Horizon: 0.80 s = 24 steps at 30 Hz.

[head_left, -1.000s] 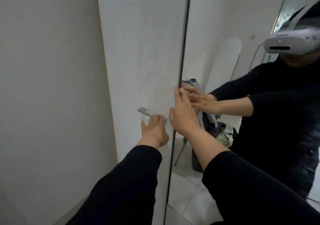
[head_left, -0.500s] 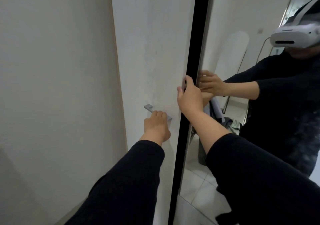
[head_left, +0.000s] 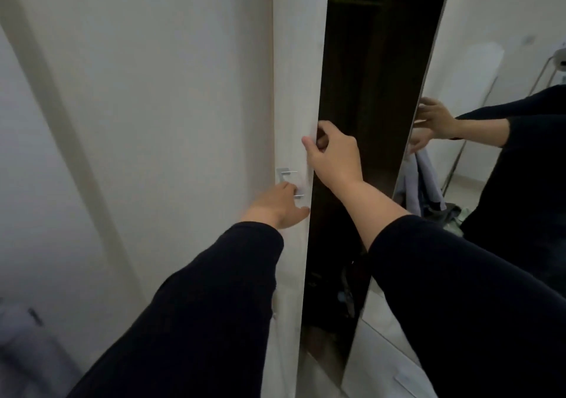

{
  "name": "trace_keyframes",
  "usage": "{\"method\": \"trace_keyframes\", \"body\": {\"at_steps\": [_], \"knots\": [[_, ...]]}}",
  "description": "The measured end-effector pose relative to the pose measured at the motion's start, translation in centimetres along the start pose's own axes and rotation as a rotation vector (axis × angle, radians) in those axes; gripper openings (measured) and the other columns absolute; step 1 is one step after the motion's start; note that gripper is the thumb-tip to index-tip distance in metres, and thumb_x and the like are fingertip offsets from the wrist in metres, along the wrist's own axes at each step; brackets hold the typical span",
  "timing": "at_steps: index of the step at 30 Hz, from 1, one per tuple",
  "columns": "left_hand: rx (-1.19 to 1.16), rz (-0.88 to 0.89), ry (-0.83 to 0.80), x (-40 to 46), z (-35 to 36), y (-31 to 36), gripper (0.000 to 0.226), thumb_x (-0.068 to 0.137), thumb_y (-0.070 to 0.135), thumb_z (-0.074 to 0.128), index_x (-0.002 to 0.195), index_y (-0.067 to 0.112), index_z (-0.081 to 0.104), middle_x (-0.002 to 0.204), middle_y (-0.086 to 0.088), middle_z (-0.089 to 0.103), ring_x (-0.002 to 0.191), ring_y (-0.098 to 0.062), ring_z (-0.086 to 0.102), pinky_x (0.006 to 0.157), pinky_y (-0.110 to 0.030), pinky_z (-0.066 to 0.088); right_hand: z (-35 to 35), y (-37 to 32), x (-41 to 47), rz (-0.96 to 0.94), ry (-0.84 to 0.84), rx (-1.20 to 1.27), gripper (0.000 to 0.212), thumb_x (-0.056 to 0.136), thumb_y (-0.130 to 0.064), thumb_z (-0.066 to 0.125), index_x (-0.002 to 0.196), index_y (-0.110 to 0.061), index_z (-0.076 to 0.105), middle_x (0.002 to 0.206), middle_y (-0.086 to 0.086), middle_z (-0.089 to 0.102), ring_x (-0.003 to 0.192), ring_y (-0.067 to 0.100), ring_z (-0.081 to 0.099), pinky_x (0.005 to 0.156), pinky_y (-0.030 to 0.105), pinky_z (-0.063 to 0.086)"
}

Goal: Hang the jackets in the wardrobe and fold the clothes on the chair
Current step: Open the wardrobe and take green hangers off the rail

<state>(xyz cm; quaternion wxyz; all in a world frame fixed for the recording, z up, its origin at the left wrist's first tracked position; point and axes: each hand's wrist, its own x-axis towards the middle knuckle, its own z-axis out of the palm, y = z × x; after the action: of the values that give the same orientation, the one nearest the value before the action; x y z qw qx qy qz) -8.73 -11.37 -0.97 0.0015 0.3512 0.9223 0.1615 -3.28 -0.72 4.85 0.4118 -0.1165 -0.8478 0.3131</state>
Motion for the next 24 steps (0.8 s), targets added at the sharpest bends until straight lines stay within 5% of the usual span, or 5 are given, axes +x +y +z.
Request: {"method": "trace_keyframes", "body": {"at_steps": [3,5,10,18,24], "knots": [[-0.103,-0.067,0.01,-1.5,-1.5,-2.1,0.059,0.09,0.05,0.051,0.139,0.019,0.041,0.142,0.0,0.047,0.125,-0.023,0.049,0.104,-0.039,0.04,1.5,-2.2,-0.9,-0.052,-0.033,0.065,0.031,0.1,-0.038,0.039,0.11,-0.021,0.063,0.077,-0.008,0.061,0.072,0.007,0.06,0.064,0.023,0.049],[-0.122,-0.105,0.027,-2.2,-2.8,-3.5,0.055,0.092,0.05,0.049,0.135,0.016,0.047,0.136,-0.005,0.052,0.119,-0.025,0.052,0.1,-0.038,0.042,2.7,-3.7,-1.2,-0.07,-0.082,0.084,0.034,0.101,-0.037,0.035,0.101,-0.021,0.065,0.082,-0.005,0.065,0.075,0.009,0.061,0.071,0.03,0.055],[-0.2,-0.208,0.211,-3.3,-5.8,-7.7,0.039,0.095,0.039,0.05,0.111,0.005,0.058,0.11,-0.013,0.062,0.094,-0.026,0.058,0.078,-0.031,0.044,6.1,-6.3,-0.5,-0.222,-0.286,-0.008,0.044,0.098,-0.015,0.038,0.14,-0.024,0.047,0.15,-0.006,0.038,0.136,0.014,0.037,0.107,0.028,0.033],[-0.374,-0.277,0.754,-1.6,-13.7,-13.3,0.026,0.094,0.032,0.05,0.1,0.008,0.058,0.097,-0.006,0.065,0.085,-0.023,0.063,0.076,-0.04,0.053,13.1,-10.6,5.2,-0.326,-0.33,-0.065,0.07,0.088,0.004,0.038,0.152,-0.021,0.021,0.16,-0.009,0.003,0.145,0.015,0.016,0.114,0.035,0.029],[-0.321,-0.473,0.854,1.5,-16.0,-17.2,0.02,0.1,0.027,0.041,0.091,0.011,0.047,0.087,-0.003,0.055,0.077,-0.021,0.051,0.066,-0.028,0.035,18.9,-11.7,8.1,-0.425,-0.456,-0.102,0.087,0.086,0.0,0.047,0.153,-0.022,-0.004,0.158,-0.009,-0.019,0.147,0.011,-0.002,0.119,0.046,0.013]]}}
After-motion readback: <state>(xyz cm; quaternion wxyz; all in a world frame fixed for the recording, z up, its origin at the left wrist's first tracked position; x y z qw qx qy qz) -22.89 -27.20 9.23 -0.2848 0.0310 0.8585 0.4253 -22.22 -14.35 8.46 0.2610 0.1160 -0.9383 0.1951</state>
